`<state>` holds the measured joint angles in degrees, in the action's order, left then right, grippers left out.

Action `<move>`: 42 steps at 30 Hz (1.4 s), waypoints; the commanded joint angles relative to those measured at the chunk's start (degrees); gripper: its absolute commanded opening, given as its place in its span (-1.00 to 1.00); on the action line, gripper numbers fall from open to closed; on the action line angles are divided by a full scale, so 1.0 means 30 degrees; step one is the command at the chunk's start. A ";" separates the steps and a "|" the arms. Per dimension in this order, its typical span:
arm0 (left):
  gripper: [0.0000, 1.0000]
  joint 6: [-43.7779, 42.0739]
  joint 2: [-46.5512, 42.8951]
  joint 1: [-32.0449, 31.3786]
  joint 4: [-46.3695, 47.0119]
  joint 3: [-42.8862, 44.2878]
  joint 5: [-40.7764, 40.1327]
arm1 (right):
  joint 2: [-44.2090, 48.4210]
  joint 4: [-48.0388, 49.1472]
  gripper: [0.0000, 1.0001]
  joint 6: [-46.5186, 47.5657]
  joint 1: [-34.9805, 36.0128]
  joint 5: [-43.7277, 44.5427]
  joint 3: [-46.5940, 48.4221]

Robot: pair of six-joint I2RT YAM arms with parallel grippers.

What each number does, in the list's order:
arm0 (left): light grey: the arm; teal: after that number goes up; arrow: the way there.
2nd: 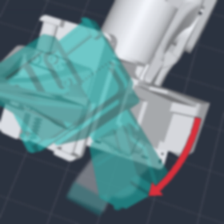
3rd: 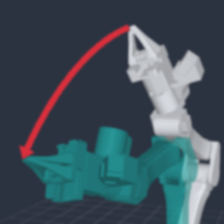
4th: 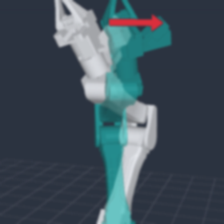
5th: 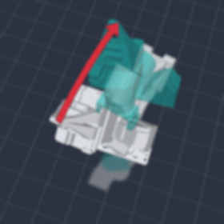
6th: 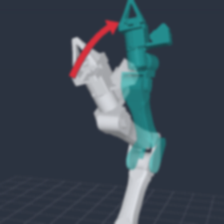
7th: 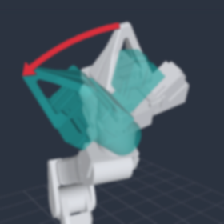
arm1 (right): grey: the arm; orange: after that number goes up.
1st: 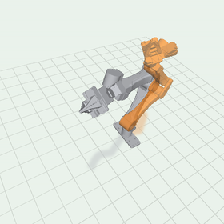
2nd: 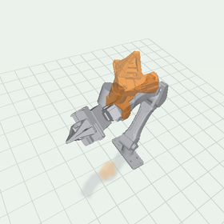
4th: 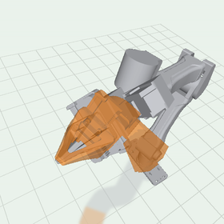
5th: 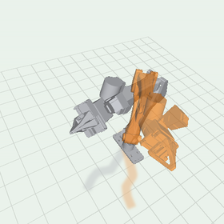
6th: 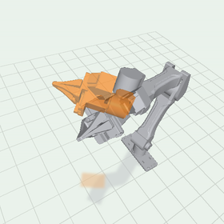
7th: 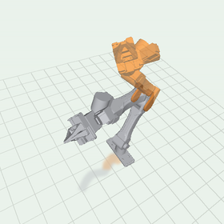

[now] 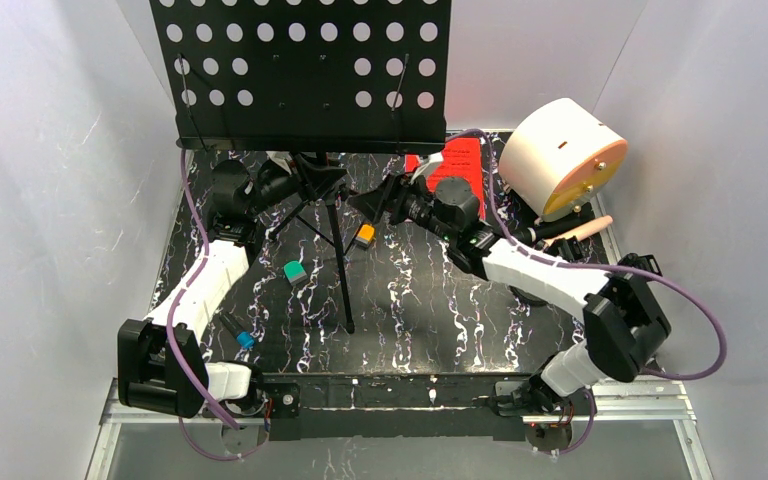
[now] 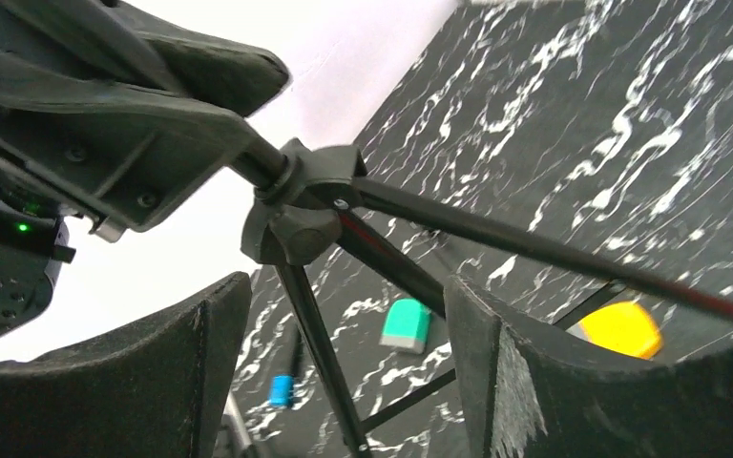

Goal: Pack up the instrument practice props
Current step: Unscrew the knob on the music stand.

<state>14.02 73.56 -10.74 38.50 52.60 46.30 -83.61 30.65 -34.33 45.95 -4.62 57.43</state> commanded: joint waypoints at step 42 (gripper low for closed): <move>-1.00 0.1039 -0.0291 -0.0111 -0.1670 -0.0190 -0.0840 | -0.2641 0.2921 -0.02 -0.6381 -0.0431 -0.1490 0.2711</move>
<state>13.93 73.38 -10.90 38.30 52.60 45.56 -92.44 36.07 -52.84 45.04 -9.17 63.33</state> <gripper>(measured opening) 0.243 0.516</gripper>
